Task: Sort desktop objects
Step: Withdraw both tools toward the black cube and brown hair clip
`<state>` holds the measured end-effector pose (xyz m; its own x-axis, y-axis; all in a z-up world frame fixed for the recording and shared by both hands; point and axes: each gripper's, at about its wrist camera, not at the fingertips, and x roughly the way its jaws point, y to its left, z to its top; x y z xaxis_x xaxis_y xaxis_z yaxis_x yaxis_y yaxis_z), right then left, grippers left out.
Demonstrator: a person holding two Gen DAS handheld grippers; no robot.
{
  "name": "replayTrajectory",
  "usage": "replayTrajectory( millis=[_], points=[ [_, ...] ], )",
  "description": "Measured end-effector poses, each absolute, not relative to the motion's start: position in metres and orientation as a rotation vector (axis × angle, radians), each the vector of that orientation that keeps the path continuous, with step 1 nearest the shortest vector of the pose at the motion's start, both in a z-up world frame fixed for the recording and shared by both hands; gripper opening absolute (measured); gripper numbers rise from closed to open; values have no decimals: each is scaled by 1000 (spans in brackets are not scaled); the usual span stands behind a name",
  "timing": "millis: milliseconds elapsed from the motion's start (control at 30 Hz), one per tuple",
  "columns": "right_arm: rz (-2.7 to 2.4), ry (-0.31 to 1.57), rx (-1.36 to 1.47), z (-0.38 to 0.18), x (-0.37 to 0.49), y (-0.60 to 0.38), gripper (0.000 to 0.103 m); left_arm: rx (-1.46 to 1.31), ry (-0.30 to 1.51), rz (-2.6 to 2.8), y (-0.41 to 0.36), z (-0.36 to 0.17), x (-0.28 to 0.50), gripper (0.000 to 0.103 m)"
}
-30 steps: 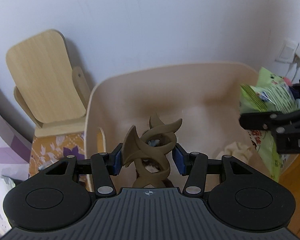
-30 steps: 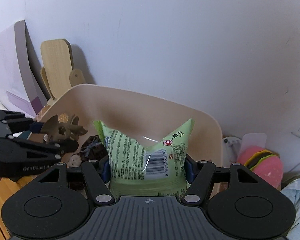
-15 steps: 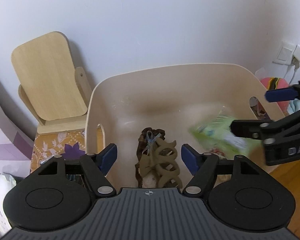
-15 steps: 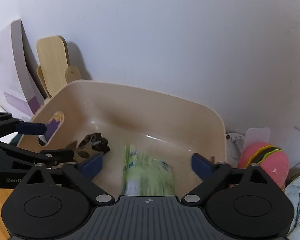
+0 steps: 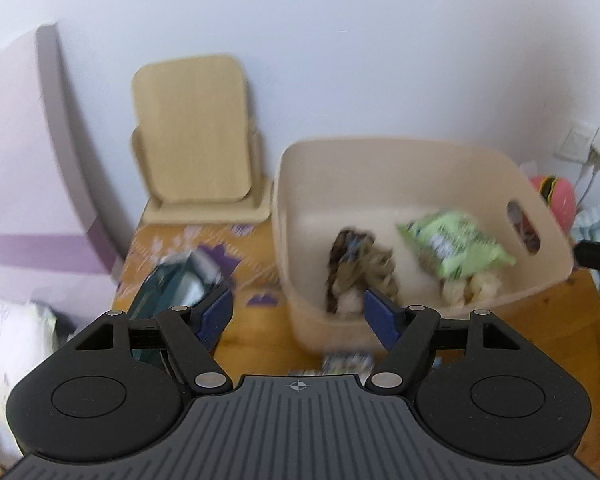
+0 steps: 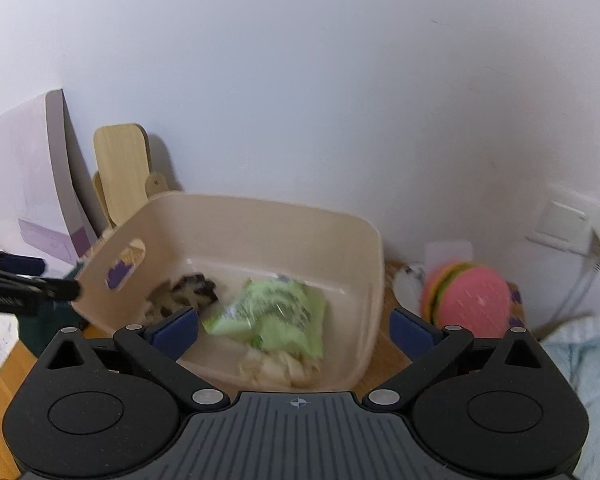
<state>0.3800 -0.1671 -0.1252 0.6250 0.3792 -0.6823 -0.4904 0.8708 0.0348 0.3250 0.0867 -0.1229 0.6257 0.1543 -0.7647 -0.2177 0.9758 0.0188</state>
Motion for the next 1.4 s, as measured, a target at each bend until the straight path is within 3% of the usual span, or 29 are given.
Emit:
replayTrajectory(
  millis=[633,1400],
  points=[
    [378,956,-203,-210,356,-196,103,-123,1135,209,73,-221,293,74],
    [406,1044,-207,-244,371,-181,103,-229,1199,352,104,-247,297,74]
  ],
)
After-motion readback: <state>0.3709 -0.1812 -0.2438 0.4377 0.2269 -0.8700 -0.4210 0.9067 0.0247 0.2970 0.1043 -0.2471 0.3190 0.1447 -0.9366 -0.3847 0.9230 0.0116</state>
